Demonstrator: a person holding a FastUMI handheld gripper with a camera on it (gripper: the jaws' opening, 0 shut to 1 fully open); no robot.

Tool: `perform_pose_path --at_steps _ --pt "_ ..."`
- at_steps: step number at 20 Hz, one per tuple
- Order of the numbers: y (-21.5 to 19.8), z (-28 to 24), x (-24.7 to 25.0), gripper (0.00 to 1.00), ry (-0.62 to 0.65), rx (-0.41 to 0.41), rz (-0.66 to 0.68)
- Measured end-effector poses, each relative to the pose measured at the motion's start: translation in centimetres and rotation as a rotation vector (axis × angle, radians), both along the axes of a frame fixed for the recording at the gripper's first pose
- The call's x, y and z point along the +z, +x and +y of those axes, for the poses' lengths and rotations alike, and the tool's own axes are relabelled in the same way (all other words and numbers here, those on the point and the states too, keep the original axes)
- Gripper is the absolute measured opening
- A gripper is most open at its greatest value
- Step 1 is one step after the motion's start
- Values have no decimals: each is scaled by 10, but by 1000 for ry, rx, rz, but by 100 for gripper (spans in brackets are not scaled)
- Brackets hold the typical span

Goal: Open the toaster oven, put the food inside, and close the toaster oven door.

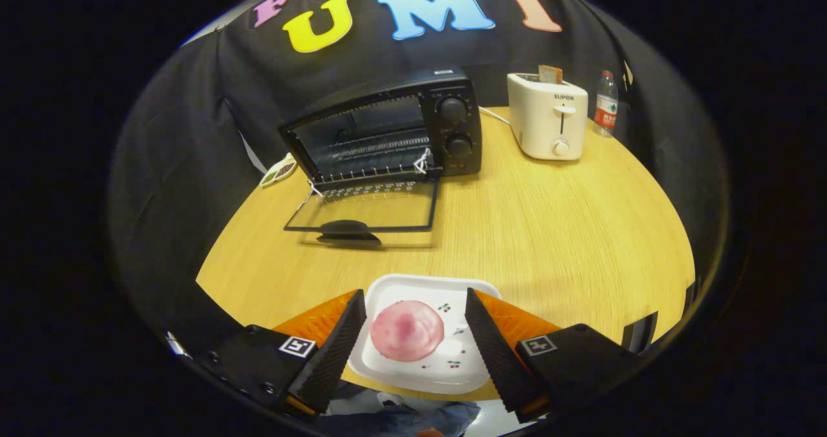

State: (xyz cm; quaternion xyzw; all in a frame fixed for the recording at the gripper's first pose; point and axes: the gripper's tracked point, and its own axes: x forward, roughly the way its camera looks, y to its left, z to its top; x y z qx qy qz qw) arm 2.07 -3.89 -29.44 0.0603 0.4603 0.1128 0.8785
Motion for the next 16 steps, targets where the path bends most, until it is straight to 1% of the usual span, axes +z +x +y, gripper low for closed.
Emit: perform_pose_path --at_steps 4,9,11,13,16 --pt "-6 -25 -22 99 15 19 111" --pt "-21 -34 -52 99 11 54 263" --pt "-19 -35 -52 94 17 56 283" --pt "-23 -38 -56 72 8 58 335" --pt "-23 -46 -61 39 -15 40 380"
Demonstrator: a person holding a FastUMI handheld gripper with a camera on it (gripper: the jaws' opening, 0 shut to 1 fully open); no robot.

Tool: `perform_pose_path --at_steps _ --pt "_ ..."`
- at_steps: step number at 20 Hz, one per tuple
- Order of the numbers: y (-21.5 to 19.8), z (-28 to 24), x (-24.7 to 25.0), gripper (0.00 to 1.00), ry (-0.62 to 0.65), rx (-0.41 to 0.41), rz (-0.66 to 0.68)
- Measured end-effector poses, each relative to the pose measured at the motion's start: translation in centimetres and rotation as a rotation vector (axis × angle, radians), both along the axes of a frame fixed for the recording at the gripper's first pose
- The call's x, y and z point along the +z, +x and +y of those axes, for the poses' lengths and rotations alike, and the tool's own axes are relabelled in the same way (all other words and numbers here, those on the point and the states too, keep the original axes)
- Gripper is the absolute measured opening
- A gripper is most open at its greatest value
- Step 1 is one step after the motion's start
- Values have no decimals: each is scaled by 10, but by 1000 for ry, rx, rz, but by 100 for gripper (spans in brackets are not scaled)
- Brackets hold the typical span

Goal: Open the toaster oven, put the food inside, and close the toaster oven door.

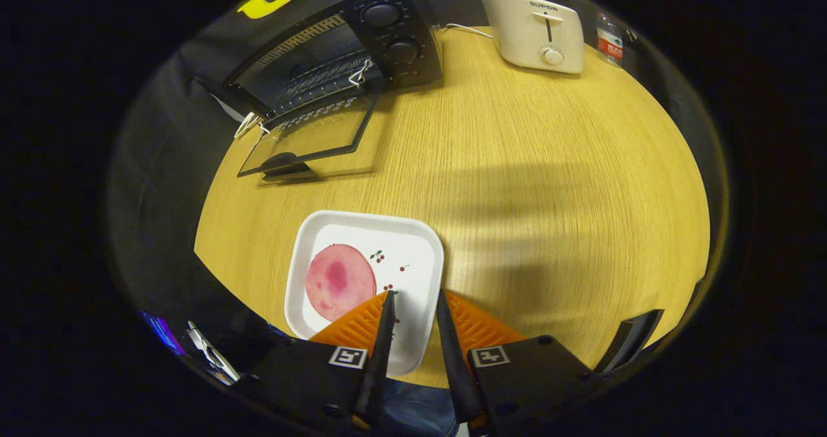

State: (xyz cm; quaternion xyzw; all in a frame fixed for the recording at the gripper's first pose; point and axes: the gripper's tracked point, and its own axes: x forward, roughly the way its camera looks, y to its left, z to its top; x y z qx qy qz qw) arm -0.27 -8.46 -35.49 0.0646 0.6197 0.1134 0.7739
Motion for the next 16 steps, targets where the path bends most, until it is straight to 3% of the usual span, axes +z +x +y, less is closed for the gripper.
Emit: perform_pose_path --at_steps 2,5,11,16 --pt "-1 0 0 17 28 -18 35" --pt "0 1 -1 3 78 -69 59" --pt "-11 27 17 2 242 -100 60" --pt "-13 50 31 2 353 -196 57"
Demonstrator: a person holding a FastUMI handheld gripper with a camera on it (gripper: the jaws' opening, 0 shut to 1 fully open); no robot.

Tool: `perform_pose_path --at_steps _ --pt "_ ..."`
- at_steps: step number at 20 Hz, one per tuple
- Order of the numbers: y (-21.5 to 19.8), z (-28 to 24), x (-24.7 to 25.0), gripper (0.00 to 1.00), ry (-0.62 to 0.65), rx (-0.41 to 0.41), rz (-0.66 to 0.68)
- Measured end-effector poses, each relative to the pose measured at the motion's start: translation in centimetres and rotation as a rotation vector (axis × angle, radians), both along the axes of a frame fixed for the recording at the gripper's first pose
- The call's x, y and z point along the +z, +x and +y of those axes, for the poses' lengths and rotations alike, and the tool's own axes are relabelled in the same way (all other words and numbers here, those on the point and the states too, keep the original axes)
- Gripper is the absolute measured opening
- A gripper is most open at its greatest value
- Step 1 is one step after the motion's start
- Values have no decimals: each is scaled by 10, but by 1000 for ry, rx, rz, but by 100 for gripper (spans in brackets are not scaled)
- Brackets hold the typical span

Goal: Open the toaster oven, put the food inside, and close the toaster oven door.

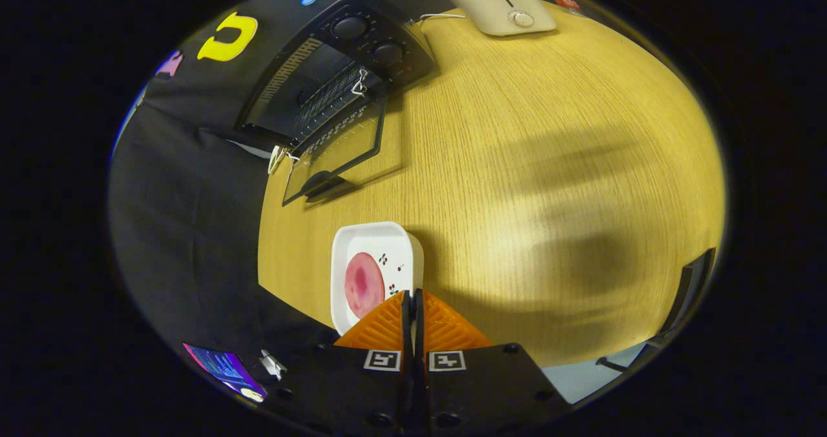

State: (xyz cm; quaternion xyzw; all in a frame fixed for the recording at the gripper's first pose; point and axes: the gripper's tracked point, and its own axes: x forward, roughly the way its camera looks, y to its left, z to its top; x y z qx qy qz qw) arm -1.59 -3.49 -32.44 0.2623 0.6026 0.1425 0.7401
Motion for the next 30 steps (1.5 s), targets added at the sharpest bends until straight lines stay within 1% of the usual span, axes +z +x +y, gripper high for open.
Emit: perform_pose_path --at_steps 3,5,7,11,13,16,18,20,22,24,30 --pt "1 19 10 2 79 -59 -15" --pt "1 36 21 2 149 -112 -17" --pt "4 50 30 2 191 -163 -41" --pt "24 70 47 2 173 -284 -144" --pt "36 77 53 2 161 -379 -194" --pt "54 82 58 2 163 -551 -246" --pt "64 84 59 2 146 -633 -265" --pt "76 85 55 2 115 -687 -284" --pt "90 87 52 2 111 -748 -286" --pt "110 90 53 2 138 -806 -291" --pt "178 104 49 2 196 -937 -305"
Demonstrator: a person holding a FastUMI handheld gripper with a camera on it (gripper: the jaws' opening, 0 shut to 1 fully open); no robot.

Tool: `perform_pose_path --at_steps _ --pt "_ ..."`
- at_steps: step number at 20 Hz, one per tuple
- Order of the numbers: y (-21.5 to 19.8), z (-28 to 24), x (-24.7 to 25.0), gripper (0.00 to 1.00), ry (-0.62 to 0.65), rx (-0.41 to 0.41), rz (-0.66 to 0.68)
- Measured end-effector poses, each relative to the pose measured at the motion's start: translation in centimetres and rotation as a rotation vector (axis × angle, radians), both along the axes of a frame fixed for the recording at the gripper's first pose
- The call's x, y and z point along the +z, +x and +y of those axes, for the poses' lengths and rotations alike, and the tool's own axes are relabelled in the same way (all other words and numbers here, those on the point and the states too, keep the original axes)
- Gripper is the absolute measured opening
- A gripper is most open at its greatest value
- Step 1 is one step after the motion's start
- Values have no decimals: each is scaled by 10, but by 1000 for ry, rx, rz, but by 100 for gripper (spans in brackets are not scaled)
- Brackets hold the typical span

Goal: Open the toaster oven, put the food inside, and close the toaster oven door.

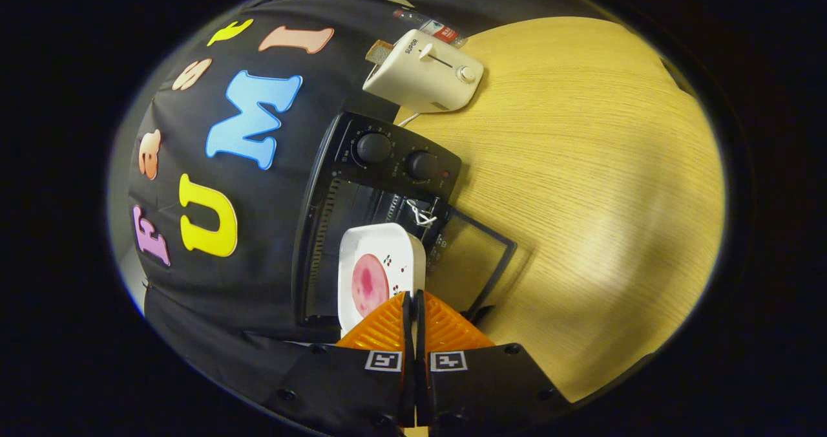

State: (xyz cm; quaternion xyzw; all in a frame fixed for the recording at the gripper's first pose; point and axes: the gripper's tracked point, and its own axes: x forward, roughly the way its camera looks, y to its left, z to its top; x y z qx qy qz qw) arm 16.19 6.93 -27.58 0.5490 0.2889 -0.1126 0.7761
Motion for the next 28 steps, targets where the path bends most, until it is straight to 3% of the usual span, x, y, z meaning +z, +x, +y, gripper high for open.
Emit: perform_pose_path --at_steps 11,20,22,23,26,28 --pt "94 16 -26 3 25 -202 -18" --pt "106 29 -24 9 -17 -197 -55" --pt "101 36 -17 29 -28 -152 -82" --pt "99 40 -13 56 -29 -128 -96" --pt "81 41 -4 97 -98 -59 -107" --pt "67 44 4 97 -196 21 -120"
